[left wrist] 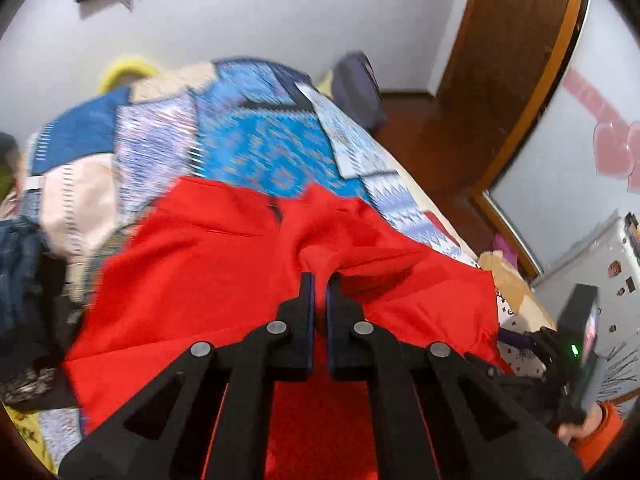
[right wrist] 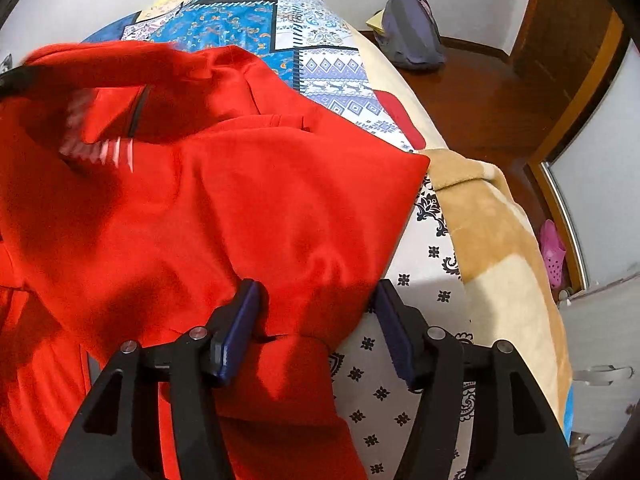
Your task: Fold large clothes
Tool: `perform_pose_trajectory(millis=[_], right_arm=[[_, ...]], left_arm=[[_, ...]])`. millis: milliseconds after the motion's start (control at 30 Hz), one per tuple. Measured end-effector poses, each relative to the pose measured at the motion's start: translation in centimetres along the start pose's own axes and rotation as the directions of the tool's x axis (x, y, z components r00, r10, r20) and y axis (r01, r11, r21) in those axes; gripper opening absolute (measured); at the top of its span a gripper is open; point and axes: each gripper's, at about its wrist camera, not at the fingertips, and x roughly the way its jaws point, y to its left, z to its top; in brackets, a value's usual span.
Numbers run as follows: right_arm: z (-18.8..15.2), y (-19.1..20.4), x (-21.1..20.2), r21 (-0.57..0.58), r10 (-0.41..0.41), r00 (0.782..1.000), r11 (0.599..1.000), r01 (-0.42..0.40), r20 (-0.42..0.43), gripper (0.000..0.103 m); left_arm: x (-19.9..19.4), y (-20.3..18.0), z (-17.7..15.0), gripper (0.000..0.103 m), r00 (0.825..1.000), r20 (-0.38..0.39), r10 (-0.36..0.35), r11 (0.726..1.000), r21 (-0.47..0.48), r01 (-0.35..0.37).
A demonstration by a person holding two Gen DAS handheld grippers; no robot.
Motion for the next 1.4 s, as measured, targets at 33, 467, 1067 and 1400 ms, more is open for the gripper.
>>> perform_pose_trajectory(millis=[33,467,1067,1400], right_arm=[[0.0,0.0,0.0,0.0,-0.003,1.0,1.0,0.003,-0.001,0.058],[-0.1,1.2,0.6,-0.023,-0.034,0.999,0.999,0.033,-0.025,0.065],[2.6,4.4,-5.2,-0.047,0.104,0.993,0.994,-0.101,0.064,0.065],[1.1,8.7,0.0,-0.12,0.127,0.989,0.983,-0.136,-0.079,0.065]], left_arm=[[-1.5,1.0,-0.6,0.004,1.0,0.016,0.011,1.0,-0.012,-0.011],[-1.0,8.9,-15.9,0.012,0.976,-0.21,0.059,0.982,-0.164,-0.094],[-1.4,5.0,-10.5,0.055,0.973,-0.114,0.2,0.976,0.113,-0.187],[3.0,5.0,-10.2,0.024,0.962,-0.175,0.209,0.975,0.108,-0.193]])
